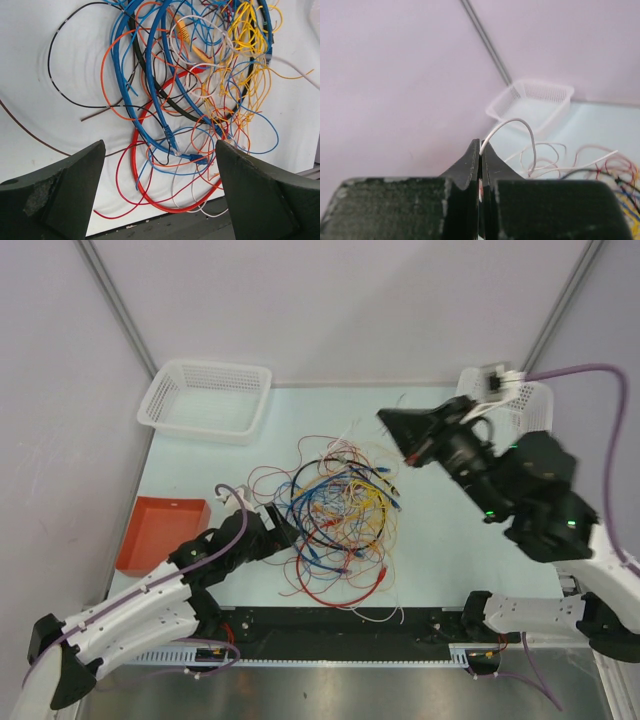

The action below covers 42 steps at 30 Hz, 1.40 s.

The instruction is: Untangle the cables

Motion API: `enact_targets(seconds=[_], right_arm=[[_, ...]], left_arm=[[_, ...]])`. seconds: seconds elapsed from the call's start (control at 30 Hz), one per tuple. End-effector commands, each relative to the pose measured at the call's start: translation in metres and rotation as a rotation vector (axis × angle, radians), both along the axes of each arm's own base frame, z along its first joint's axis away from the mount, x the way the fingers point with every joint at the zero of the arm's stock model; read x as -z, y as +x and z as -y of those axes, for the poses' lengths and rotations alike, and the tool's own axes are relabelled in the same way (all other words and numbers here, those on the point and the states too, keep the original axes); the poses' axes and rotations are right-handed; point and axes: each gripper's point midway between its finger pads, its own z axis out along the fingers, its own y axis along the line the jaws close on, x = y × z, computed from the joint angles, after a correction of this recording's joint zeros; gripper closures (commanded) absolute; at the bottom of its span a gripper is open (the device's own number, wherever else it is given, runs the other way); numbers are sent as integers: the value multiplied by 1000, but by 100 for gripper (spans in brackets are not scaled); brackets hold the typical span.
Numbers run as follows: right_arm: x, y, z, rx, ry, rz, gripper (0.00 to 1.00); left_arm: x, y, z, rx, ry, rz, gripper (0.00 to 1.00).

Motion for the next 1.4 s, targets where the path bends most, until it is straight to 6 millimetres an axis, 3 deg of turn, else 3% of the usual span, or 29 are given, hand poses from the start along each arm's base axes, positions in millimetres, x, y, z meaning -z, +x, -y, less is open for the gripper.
enact_targets(seconds=[0.0,0.13,0.33,0.47,0.53,0.57,0.6,0.63,0.7,0.73,0.93,1.03,1.13,1.3,1.33,1.37], right_arm=[[-41,-5,43,84,-80,55,100],[-83,-10,71,136,-53,116,100],[-105,-3,100,257,-39,148,100],[-154,-13,134,314,106,224,100],[-166,-16,138,317,133,239,100],[-165,-11,128,311,117,234,100],[-169,-15,132,302,120,235,100],[-169,-14,129,297,115,229,100],[-158,-10,118,285,85,205,100],[-155,-8,115,284,80,196,100],[-148,-8,118,296,85,185,100],[-142,1,123,363,32,196,100],[-135,19,131,508,-49,222,100],[-171,46,153,689,39,297,100],[-169,62,139,698,21,295,100],[-187,64,156,727,81,315,100]], left_arm=[[-24,12,12,5,-45,56,4],[-27,15,17,11,-59,67,4],[-45,21,34,63,-122,123,4],[-59,24,48,118,-177,179,3],[-74,26,58,162,-224,234,3],[-76,26,61,172,-233,243,3],[-87,29,67,187,-268,279,3],[-86,29,71,207,-263,283,3],[-106,31,84,253,-315,331,2],[-104,32,89,268,-310,325,3],[-142,21,127,443,-385,421,2],[-141,21,138,477,-350,407,2],[-124,19,141,476,-330,353,2],[-96,7,138,468,-350,278,3],[-93,4,137,470,-349,270,3],[-87,2,135,467,-342,254,3]])
